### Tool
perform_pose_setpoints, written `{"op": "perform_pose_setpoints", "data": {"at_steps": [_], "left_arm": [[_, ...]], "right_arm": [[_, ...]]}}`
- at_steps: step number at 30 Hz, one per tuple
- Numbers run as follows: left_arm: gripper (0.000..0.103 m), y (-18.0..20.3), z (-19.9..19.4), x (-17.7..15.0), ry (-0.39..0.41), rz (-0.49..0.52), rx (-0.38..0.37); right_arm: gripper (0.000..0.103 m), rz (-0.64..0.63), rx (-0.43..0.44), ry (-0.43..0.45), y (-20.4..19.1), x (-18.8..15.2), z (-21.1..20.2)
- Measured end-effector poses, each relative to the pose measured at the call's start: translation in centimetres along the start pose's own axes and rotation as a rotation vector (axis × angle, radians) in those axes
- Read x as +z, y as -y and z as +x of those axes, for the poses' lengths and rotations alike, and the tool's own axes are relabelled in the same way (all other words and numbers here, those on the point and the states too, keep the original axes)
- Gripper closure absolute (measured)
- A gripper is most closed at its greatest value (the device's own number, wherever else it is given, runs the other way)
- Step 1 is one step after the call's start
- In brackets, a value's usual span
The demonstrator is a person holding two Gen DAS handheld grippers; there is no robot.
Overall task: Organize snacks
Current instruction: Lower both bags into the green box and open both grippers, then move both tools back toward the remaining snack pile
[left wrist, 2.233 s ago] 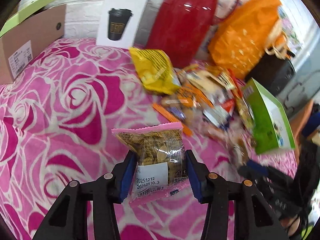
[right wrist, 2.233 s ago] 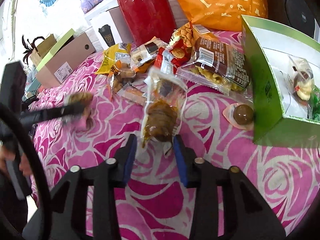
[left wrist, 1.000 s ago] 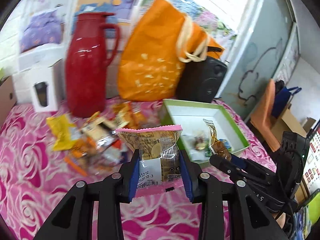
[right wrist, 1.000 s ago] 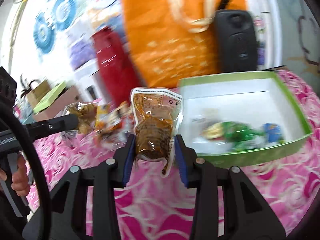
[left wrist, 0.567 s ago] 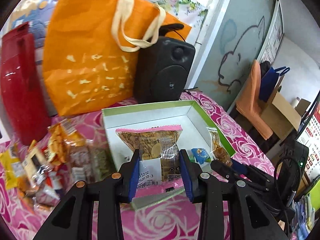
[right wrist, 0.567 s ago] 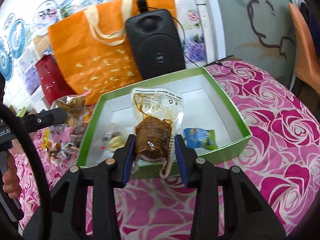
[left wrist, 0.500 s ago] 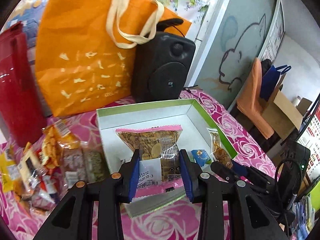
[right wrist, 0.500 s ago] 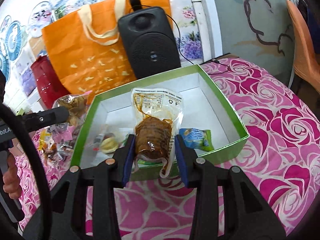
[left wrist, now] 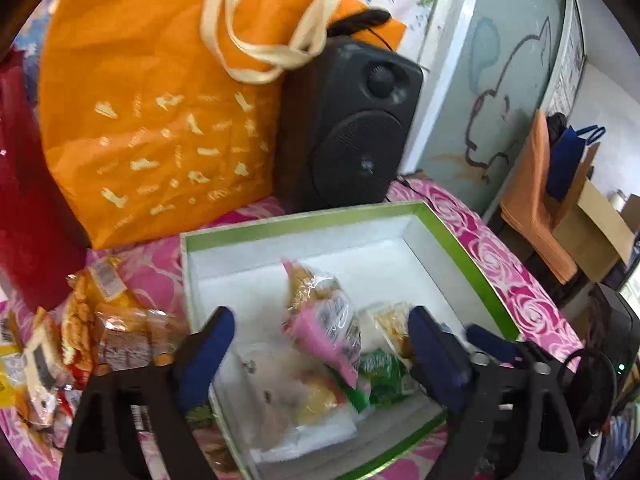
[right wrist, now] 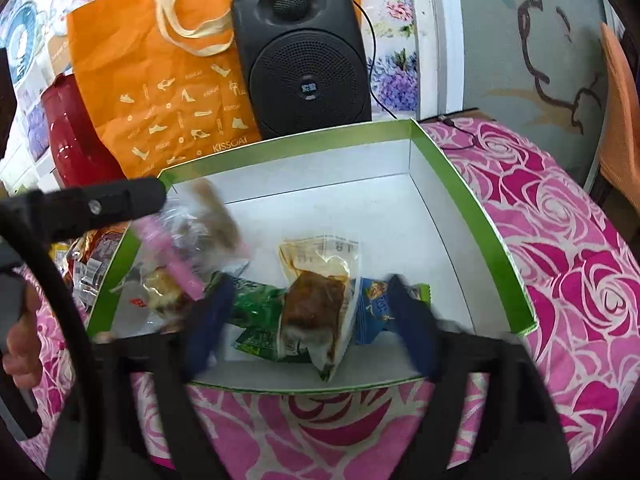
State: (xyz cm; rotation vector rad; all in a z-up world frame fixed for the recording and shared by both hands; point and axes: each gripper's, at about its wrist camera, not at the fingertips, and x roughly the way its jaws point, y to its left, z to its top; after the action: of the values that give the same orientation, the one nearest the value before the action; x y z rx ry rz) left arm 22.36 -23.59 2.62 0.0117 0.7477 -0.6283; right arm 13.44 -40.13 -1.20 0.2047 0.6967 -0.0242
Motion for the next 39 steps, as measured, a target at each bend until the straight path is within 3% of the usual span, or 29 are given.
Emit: {"op": "perform_pose_setpoints", "data": {"at_steps": [1, 3, 11, 18, 27, 32, 39], "left_arm": [[0.011, -0.2, -0.1, 0.0, 0.009, 0.006, 0.010], [0.011, -0.6, -0.1, 0.0, -0.002, 0.005, 0.039], [0.011, -2.0, -1.5, -0.6, -0.016, -0.036, 0.035], [0.011, -2.6, -6.2, -1.8, 0.036, -0.020, 0.040], [0.011, -8.0, -11.8, -8.4, 0.054, -0.095, 0.186], [0.011, -12.6, -13.9, -12.2, 0.027, -0.229, 0.228], [0.011, -16.8, -15.6, -14.8, 0.012, -0.300, 0.275]], "right_arm": [[0.001, -0.008, 0.000, 0.010, -0.1, -0.1, -0.2], [0.001, -0.007, -0.004, 0.018, 0.0, -0.1, -0.4], [0.001, 0.020, -0.014, -0.006, -0.2, -0.2, -1.2], [0.001, -0.006, 0.018, 0.033, -2.1, -0.1, -4.1], [0.001, -0.076, 0.126, 0.017, -6.9, -1.1, -6.4], [0.001, -0.152, 0.212, 0.002, -10.4, -2.1, -6.7], [0.001, -0.202, 0.302, -0.055, -15.3, -3.1, -5.0]]}}
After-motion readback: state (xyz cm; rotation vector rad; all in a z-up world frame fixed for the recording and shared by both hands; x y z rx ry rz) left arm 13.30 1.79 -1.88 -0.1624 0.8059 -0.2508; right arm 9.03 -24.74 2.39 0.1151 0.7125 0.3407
